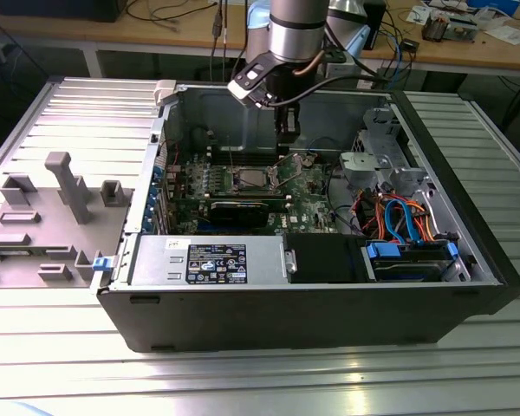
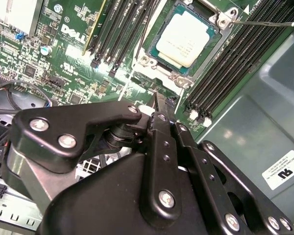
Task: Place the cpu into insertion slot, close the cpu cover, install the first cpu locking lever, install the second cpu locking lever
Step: 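Close the cpu cover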
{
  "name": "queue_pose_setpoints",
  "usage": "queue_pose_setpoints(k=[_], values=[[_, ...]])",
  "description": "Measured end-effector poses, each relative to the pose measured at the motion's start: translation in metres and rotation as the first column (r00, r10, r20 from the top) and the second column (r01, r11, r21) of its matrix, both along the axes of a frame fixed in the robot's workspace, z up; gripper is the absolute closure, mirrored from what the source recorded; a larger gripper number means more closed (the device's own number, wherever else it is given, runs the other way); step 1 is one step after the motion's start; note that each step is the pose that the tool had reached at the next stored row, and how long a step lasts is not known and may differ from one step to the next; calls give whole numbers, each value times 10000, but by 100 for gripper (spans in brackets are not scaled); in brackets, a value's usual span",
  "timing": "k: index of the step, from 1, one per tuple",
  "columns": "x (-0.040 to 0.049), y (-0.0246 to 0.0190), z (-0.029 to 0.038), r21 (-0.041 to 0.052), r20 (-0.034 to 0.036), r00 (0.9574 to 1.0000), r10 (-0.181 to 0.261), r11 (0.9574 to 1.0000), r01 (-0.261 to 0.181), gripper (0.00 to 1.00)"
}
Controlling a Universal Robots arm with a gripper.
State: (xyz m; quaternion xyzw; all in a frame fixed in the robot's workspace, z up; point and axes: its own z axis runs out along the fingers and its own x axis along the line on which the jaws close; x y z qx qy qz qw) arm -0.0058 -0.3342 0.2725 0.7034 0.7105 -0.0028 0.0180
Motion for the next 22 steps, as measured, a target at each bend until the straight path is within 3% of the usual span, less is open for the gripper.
queue_pose_setpoints(k=[22], values=[[48,0,0,0,1,10000,0,10000,0,89]])
